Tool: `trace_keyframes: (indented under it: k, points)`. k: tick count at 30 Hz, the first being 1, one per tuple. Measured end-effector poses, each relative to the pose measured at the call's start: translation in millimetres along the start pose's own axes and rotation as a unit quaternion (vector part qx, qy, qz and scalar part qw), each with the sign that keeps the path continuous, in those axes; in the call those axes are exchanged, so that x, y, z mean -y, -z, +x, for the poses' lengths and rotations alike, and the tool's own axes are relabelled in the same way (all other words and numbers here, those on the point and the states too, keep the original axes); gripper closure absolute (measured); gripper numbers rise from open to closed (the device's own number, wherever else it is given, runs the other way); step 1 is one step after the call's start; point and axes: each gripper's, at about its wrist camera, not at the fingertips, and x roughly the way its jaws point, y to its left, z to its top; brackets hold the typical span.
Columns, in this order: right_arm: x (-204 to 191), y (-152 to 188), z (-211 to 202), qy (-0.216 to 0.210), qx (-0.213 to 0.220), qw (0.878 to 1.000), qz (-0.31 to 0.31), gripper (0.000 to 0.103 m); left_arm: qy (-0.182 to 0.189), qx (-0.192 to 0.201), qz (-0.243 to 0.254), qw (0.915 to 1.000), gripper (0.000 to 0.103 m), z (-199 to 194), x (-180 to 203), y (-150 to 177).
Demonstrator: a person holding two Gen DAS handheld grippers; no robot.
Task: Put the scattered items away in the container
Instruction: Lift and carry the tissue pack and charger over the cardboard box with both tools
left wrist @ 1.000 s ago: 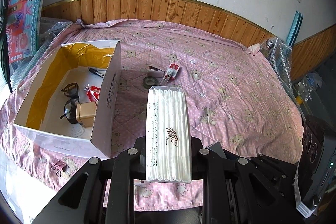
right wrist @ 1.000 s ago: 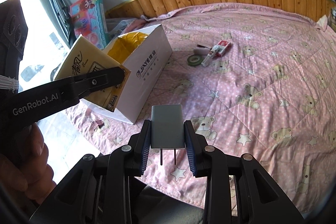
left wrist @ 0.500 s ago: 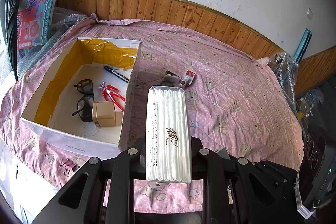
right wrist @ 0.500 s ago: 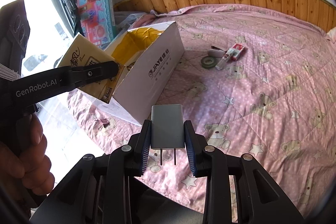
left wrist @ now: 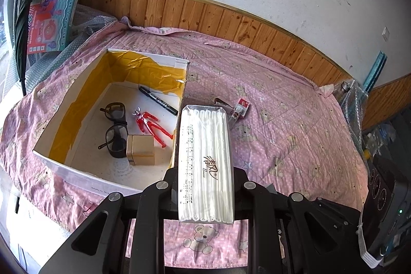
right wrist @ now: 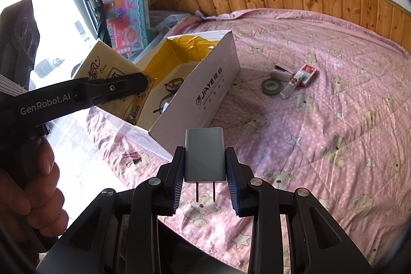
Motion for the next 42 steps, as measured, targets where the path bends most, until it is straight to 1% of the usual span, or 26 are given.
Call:
trace_keyframes:
  k: [21,30,42]
  points:
    - [-8.3,-45.3,32.8,-0.029,-0.008,0.999,-0.019,0.071,-0.01,0.009,-0.039,0.9991,0.079,13.0,-38.4,-31.3]
    - [-18.4,-73.6,46.9,-0.048,-0.005,0.998,-0.039,0.071,-0.029,0.017,-0.061,0.9976,0.08,16.2,-68.0,-44.5]
    - [-32.9,-107.9,73.9,-0.071,-0.012,0.995,-0.072,0.071,-0.065,0.024,-0.09,0.9935,0.079,22.5,-110.4,-55.0]
